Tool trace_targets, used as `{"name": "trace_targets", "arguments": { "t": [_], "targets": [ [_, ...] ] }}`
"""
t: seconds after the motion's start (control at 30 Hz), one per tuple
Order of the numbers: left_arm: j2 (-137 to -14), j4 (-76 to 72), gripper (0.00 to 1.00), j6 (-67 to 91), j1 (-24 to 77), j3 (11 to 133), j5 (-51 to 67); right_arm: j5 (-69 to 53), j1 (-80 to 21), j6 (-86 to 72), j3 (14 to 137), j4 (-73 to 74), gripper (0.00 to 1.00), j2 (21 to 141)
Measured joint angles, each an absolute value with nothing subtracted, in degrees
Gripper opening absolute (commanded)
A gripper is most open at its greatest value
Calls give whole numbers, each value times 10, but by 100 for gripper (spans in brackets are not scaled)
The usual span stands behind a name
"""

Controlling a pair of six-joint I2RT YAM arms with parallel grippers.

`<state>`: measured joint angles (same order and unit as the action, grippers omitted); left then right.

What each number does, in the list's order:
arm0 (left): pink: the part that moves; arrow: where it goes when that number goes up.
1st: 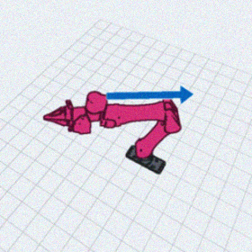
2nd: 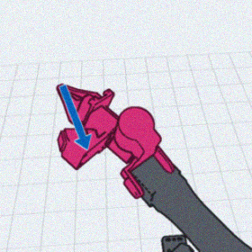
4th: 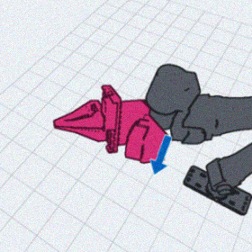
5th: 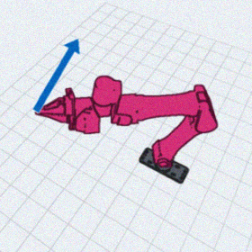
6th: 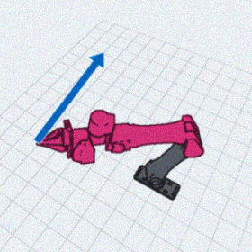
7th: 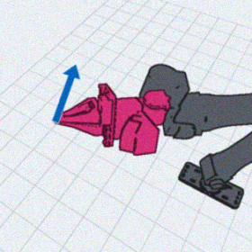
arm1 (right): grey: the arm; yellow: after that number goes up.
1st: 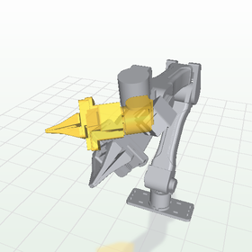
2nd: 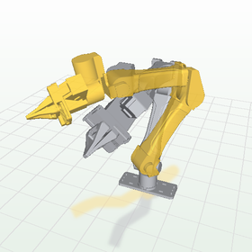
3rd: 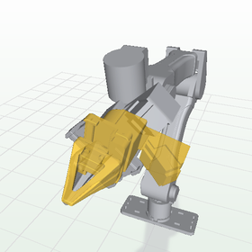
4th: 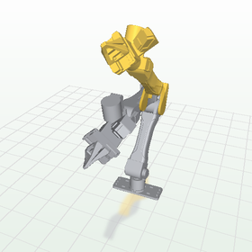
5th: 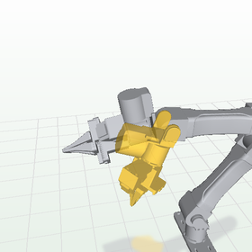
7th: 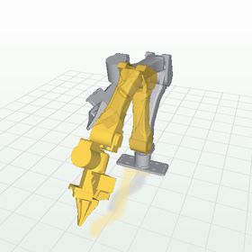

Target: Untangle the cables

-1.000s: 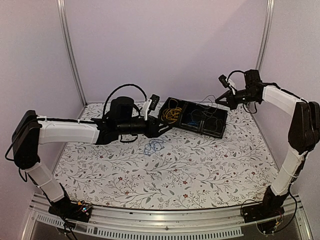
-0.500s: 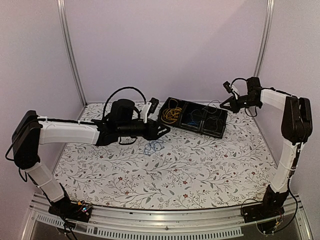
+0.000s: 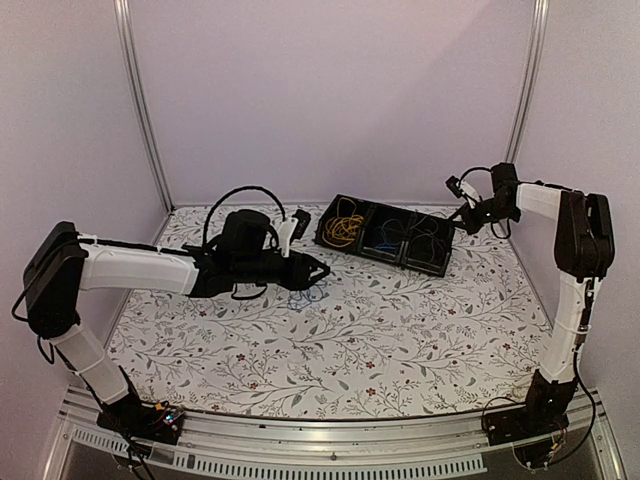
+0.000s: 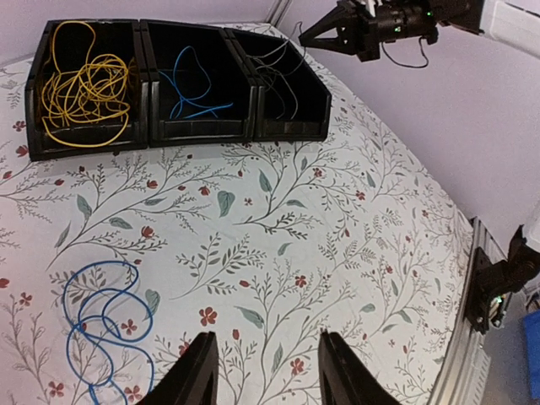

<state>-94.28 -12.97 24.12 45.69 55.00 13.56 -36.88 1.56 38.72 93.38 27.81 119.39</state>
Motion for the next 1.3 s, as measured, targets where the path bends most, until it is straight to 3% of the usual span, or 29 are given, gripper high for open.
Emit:
{"name": "trace_targets", "arguments": {
  "t": [0.77, 0.83, 0.93, 1.03, 1.17, 1.3],
  "targets": [
    [-945, -96, 45, 268, 421, 528, 98, -179, -77, 605, 960, 277, 4, 1210],
    [-951, -86, 46, 276, 417, 528, 91, -172, -81, 616, 974, 284, 11, 1221],
    [-967, -56, 46, 293, 410, 530, 65, -164, -83, 624, 972, 299, 35, 1225],
    [-985, -27, 46, 307, 401, 532, 45, -155, -82, 624, 962, 306, 49, 1221],
    [-1016, -2, 43, 319, 391, 538, 36, -148, -82, 621, 927, 318, 55, 1187],
    [-1051, 12, 31, 327, 387, 550, 41, -144, -88, 609, 918, 334, 57, 1134]
  ]
}}
